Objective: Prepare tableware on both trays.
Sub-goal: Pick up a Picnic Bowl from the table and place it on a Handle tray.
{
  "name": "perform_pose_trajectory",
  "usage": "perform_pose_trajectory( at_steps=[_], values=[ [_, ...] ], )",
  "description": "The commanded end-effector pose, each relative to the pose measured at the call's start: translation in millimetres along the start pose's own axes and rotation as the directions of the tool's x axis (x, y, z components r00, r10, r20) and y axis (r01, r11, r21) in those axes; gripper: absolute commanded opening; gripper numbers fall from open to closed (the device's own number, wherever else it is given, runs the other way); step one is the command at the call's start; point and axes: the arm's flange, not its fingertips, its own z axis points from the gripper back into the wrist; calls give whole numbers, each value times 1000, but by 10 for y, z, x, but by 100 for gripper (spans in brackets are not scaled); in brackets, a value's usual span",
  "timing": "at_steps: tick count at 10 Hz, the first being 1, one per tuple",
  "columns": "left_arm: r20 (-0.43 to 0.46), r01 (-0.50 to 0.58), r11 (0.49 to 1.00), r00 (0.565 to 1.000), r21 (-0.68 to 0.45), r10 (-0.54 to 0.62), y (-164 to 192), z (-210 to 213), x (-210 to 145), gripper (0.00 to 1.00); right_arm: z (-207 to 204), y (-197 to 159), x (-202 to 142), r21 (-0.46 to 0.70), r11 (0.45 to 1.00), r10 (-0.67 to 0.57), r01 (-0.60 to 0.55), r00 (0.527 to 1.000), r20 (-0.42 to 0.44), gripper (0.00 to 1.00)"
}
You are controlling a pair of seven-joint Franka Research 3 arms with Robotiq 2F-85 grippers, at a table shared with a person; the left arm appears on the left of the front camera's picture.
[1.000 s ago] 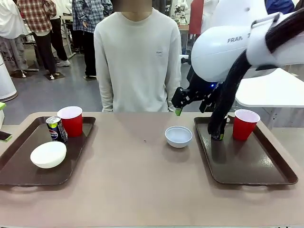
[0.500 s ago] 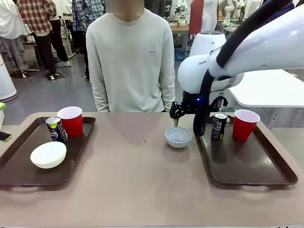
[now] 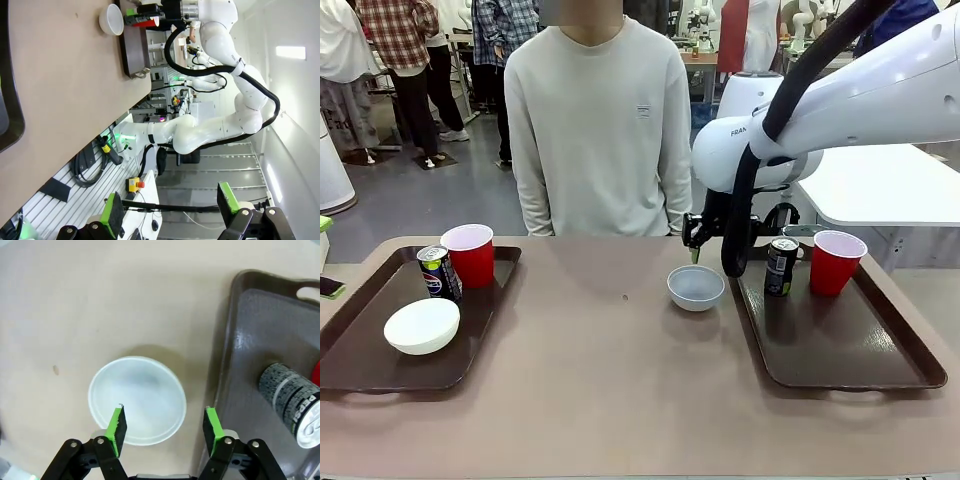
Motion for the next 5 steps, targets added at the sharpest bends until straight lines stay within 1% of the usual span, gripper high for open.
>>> perform_pose_trajectory(
  at_steps=[1,5],
  values=[
    [5,25,1000,1000,-16,-25,-2,7,-2,100,-104,33,30,-53,997,-48,47,999,-11,77],
    [5,25,1000,1000,-16,-25,-2,7,-2,100,-336,5,14,-51,998,-30,28,999,-41,77]
  ],
)
